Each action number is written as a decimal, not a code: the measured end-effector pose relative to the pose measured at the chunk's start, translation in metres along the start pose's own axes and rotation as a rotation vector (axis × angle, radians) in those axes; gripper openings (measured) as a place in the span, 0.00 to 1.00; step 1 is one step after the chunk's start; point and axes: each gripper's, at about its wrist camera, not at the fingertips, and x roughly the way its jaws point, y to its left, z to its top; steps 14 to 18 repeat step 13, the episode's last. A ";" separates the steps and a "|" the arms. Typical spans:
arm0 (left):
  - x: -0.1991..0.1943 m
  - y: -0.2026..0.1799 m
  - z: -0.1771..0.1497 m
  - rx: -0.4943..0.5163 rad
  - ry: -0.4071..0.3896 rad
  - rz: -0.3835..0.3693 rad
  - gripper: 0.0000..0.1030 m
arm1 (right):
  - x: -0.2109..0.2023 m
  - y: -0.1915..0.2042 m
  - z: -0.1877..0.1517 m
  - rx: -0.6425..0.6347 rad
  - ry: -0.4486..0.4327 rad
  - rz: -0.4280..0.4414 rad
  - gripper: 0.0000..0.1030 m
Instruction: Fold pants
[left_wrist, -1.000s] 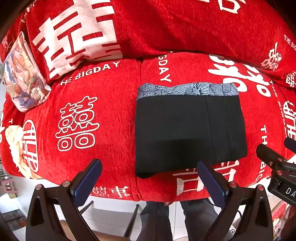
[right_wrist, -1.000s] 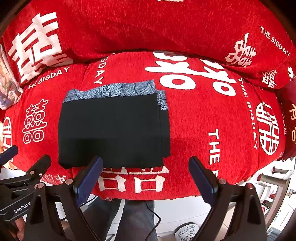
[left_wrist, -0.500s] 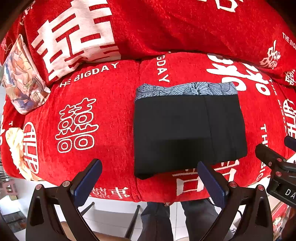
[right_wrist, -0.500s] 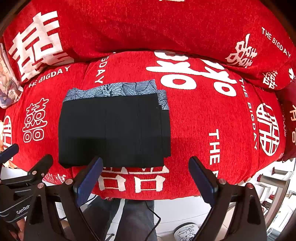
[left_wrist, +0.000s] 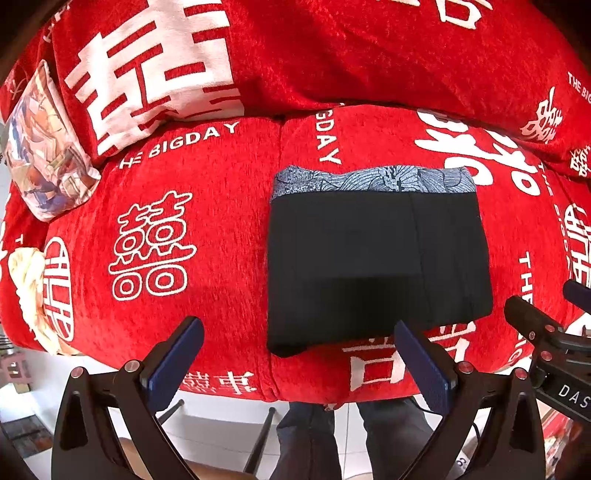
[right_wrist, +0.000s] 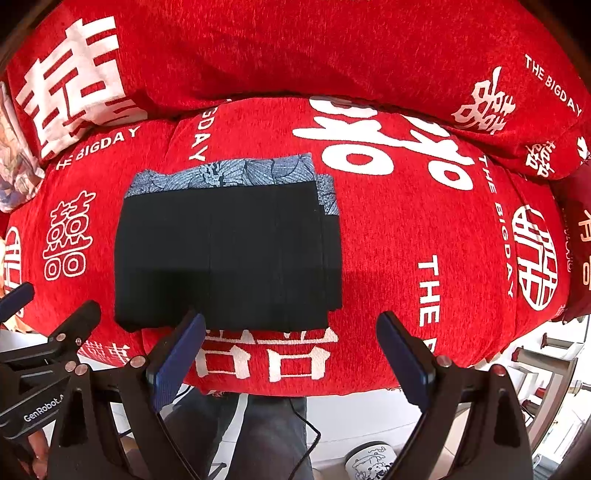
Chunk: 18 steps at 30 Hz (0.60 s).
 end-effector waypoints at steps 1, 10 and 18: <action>0.000 0.001 0.000 -0.004 0.002 -0.003 1.00 | 0.000 0.000 0.001 -0.004 0.001 0.000 0.92; 0.001 0.000 -0.001 0.003 -0.009 0.004 1.00 | 0.001 0.001 0.000 -0.004 0.001 0.001 0.92; 0.000 -0.001 -0.001 0.004 -0.009 -0.004 1.00 | 0.001 0.001 0.000 -0.004 0.001 0.000 0.92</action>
